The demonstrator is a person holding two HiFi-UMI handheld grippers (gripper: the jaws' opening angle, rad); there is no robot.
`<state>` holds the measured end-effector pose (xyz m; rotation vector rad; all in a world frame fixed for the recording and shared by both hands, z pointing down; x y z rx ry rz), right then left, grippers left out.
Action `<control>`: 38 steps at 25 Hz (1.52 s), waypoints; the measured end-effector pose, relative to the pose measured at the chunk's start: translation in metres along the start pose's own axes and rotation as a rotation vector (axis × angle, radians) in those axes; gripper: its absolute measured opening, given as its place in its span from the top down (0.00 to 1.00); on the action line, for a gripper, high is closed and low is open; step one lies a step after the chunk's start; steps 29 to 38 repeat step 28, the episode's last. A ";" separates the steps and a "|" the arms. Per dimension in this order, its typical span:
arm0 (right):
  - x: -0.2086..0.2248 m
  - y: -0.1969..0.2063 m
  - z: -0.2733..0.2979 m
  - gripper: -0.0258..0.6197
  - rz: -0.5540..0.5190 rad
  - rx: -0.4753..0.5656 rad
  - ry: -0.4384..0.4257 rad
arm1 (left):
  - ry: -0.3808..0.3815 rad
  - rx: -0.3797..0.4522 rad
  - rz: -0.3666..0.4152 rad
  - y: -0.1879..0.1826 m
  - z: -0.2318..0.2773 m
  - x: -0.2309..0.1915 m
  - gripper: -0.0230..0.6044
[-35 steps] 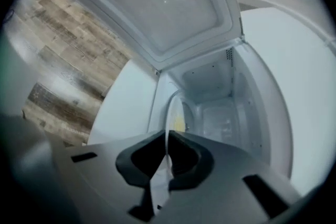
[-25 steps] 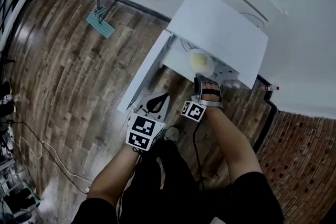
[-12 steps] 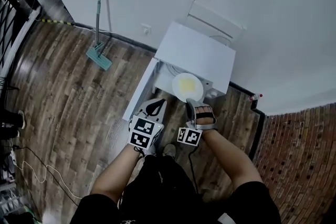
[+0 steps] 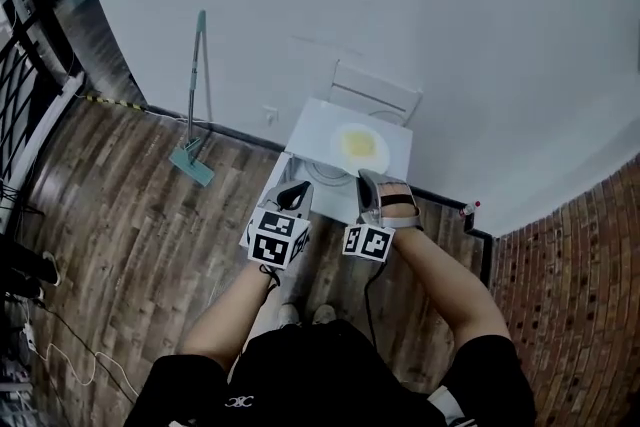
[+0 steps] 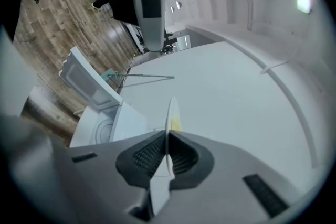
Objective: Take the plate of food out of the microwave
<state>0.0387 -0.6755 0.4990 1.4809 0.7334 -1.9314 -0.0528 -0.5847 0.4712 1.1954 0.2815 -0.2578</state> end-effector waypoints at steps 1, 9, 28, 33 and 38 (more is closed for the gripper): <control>0.014 0.003 -0.001 0.92 -0.003 -0.004 0.016 | 0.004 0.013 0.018 -0.010 -0.002 0.007 0.96; 0.074 0.017 -0.015 0.92 -0.019 -0.036 0.068 | 0.036 0.079 0.086 -0.054 -0.013 0.043 0.96; 0.073 0.016 -0.007 0.92 -0.037 -0.086 0.055 | 0.071 0.083 0.062 -0.051 -0.010 0.037 0.96; 0.073 0.016 -0.007 0.92 -0.037 -0.086 0.055 | 0.071 0.083 0.062 -0.051 -0.010 0.037 0.96; 0.073 0.016 -0.007 0.92 -0.037 -0.086 0.055 | 0.071 0.083 0.062 -0.051 -0.010 0.037 0.96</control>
Point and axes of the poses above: the fingertips, and each gripper's own axes: z forward along the fingers, x to its right, y out of its underside, the point moved 3 cm from there along -z, backward along the fingers, and after that the axes turned 14 degrees about -z, right-handed, at the moved point
